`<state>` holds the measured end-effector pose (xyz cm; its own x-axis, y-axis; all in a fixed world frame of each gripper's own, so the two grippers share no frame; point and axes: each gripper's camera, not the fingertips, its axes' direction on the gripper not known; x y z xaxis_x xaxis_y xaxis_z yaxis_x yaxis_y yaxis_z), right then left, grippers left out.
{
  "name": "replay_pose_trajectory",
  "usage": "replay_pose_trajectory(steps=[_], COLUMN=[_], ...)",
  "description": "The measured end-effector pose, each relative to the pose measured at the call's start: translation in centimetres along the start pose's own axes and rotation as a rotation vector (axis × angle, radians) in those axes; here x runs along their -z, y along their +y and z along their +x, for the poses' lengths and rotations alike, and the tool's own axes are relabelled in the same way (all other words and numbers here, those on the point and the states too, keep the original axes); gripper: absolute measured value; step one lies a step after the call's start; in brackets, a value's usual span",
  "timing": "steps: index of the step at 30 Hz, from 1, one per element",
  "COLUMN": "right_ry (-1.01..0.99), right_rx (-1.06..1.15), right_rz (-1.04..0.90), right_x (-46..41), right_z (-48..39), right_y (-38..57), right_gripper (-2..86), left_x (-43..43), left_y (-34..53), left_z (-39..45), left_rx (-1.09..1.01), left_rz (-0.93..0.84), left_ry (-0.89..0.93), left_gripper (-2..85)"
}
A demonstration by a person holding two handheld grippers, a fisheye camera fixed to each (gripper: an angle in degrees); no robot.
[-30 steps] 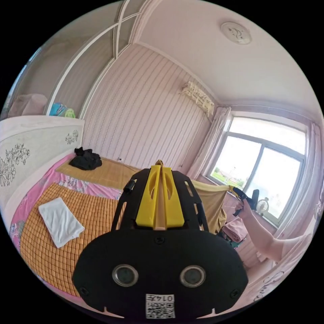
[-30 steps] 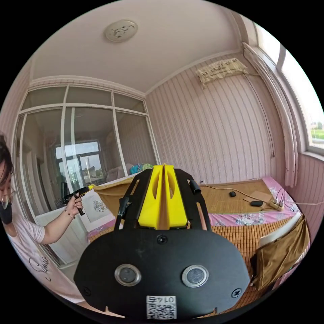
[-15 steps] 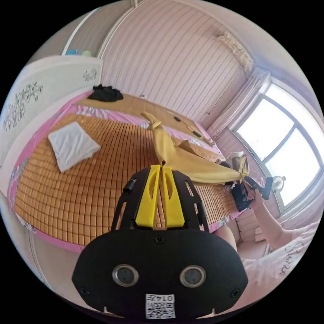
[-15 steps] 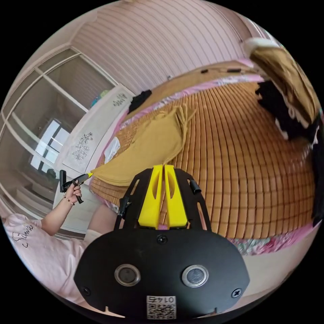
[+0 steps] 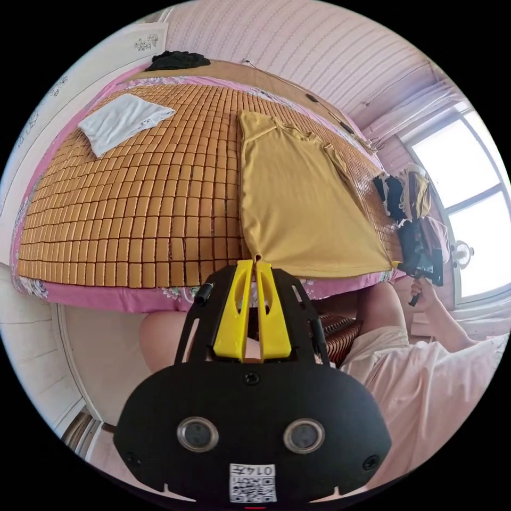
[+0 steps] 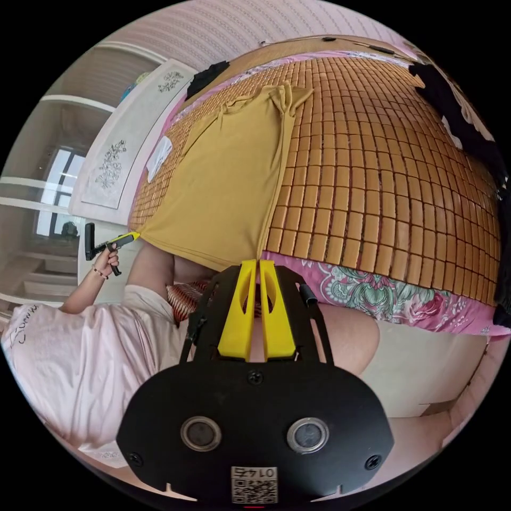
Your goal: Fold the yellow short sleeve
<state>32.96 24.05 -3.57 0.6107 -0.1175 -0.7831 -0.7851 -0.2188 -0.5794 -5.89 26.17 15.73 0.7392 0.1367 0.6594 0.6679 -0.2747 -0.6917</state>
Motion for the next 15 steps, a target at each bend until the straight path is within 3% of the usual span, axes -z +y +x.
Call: replay_pose_trajectory(steps=[6, 9, 15], right_ry=[0.016, 0.121, 0.186], right_rx=[-0.02, -0.053, -0.023], right_rz=[-0.071, -0.118, -0.06], right_x=[-2.4, -3.3, -2.4], right_z=[-1.3, -1.3, -2.1], right_y=[0.0, 0.4, 0.3], right_gripper=[1.0, 2.0, 4.8], left_x=[-3.6, -5.5, -6.9], left_y=[-0.2, -0.4, -0.7], left_z=[-1.5, -2.6, -4.6], left_rx=[-0.027, -0.021, -0.039], left_rz=[-0.07, -0.116, -0.124], left_ry=[-0.012, 0.014, -0.017], left_gripper=[-1.0, -1.0, -1.0])
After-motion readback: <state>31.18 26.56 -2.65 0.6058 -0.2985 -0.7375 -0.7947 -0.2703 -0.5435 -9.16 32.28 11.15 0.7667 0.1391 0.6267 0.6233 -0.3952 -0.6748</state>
